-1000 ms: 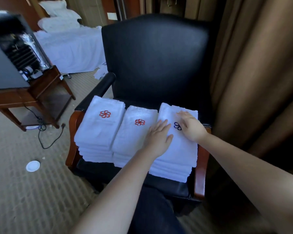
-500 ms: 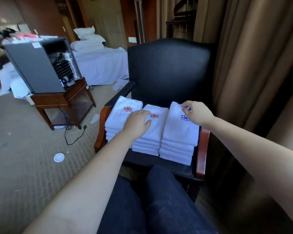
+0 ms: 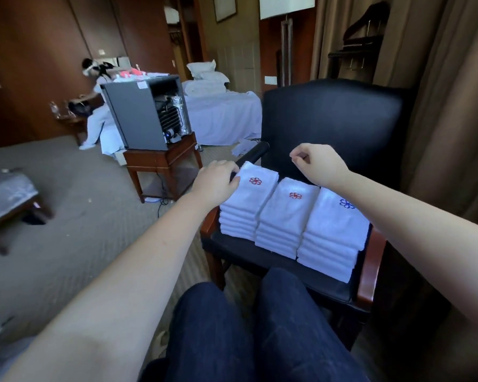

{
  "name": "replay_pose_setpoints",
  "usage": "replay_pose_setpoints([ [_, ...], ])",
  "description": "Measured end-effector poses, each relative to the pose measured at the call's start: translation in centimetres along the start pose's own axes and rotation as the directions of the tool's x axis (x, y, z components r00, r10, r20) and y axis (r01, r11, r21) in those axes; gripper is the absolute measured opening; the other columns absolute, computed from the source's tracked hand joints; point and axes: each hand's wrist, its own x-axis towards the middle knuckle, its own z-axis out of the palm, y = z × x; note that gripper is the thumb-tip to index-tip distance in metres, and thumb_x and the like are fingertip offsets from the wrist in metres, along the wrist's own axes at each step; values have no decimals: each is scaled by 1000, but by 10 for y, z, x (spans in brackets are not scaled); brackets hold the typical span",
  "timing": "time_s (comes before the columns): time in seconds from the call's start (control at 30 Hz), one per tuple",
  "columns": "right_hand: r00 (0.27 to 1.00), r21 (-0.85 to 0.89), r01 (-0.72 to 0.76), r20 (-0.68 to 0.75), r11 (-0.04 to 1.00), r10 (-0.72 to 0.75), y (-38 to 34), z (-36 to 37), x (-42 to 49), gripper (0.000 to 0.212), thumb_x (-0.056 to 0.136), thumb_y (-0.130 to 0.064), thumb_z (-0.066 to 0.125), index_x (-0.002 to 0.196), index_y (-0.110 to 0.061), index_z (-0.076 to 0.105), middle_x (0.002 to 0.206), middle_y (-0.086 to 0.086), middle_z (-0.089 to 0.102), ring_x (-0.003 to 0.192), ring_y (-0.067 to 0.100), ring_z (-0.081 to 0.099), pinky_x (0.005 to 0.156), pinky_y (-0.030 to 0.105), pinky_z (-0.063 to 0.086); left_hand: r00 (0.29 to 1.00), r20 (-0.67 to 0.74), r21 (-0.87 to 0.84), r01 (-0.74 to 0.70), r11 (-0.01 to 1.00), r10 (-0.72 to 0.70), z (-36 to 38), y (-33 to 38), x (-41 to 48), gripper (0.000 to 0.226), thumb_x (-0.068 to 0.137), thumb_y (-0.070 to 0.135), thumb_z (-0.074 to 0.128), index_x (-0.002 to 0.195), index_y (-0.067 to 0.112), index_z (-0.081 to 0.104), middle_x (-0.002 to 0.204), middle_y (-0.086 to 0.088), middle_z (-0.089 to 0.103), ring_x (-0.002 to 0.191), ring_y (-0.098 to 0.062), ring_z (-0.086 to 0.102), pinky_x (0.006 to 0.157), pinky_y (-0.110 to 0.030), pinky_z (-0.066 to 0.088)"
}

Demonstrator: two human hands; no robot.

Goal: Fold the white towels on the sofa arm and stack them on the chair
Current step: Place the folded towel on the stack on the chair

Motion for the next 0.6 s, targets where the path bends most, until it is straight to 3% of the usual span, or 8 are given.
replay_pose_setpoints([
  [0.3, 944, 115, 294, 119, 949, -307, -120, 66, 59, 21, 95, -20, 51, 109, -14, 67, 92, -4, 64, 84, 16, 58, 77, 29, 46, 951, -120, 134, 301, 944, -286, -71, -91, -70, 29, 97, 26, 49, 123, 16, 59, 127, -4, 60, 118, -27, 49, 96, -39, 40],
  [0.6, 761, 358, 547, 163, 757, -627, -271, 136, 58, 22, 95, -21, 53, 111, -17, 68, 100, -2, 70, 94, 18, 63, 85, 31, 49, 802, -263, 242, 593, 768, -536, -147, -147, -175, 24, 93, 24, 54, 112, 12, 63, 111, -11, 65, 108, -32, 56, 88, -44, 47],
])
